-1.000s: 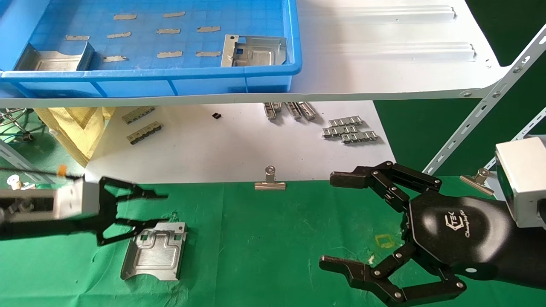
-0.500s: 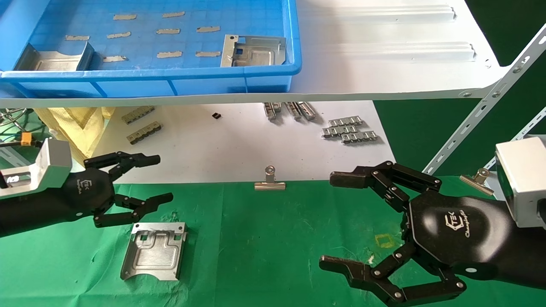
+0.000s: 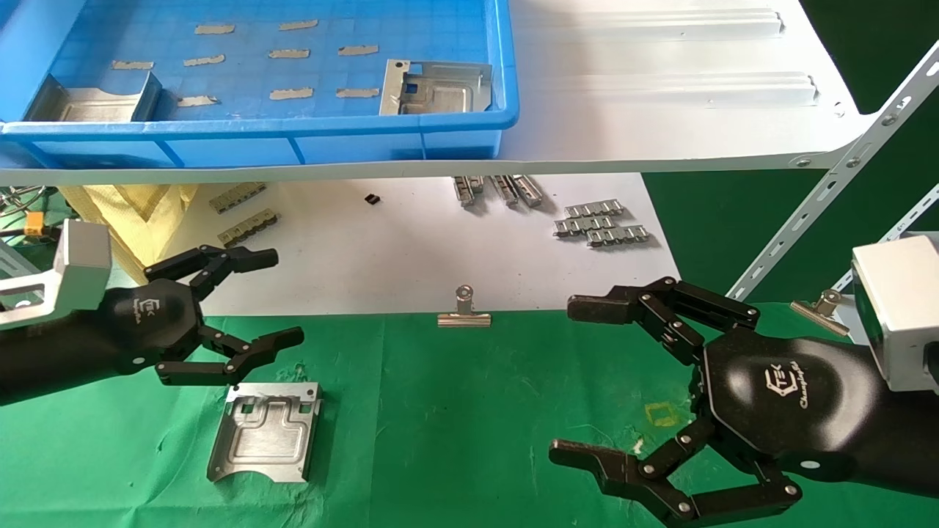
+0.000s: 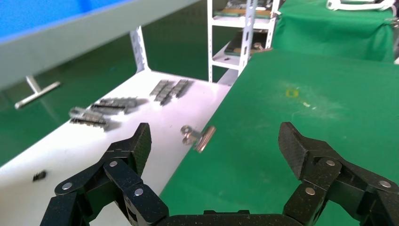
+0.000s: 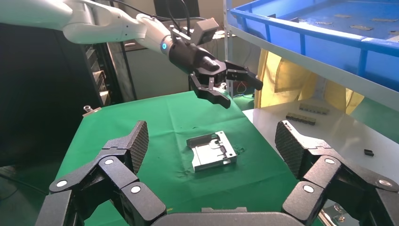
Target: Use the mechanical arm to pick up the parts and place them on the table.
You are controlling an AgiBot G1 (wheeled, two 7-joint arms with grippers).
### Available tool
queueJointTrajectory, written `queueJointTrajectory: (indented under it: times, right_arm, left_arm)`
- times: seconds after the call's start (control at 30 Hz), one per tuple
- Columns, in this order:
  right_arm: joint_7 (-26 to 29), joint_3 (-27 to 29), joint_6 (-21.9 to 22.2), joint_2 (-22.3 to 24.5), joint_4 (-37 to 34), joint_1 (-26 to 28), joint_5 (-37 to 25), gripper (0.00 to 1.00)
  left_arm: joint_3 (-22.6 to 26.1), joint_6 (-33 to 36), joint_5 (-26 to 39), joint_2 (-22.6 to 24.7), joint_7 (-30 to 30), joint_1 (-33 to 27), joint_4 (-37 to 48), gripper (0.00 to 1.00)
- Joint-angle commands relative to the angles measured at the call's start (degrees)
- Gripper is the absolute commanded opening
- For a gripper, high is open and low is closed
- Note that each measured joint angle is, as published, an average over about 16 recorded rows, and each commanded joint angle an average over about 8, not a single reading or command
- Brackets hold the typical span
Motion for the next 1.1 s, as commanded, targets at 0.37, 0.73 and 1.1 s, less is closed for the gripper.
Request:
queueJointTrajectory:
  times: [0.37, 0.73, 1.1]
  right_arm:
    - [0.0, 0.0, 0.0, 0.0, 0.0, 0.0, 0.0, 1.0]
    - [0.0, 0.0, 0.0, 0.0, 0.0, 0.0, 0.0, 1.0]
    - [0.0, 0.0, 0.0, 0.0, 0.0, 0.0, 0.0, 1.0]
  left_arm:
    - [-5.47, -1.27, -0.89, -1.98, -7.63, 5.1, -12.11, 1.0]
    - [-10.5, -2.45, -1.71, -3.8, -14.64, 9.79, -23.24, 1.0]
    - [-15.51, -3.61, -2.53, -5.62, -21.63, 14.47, -34.35, 1.0]
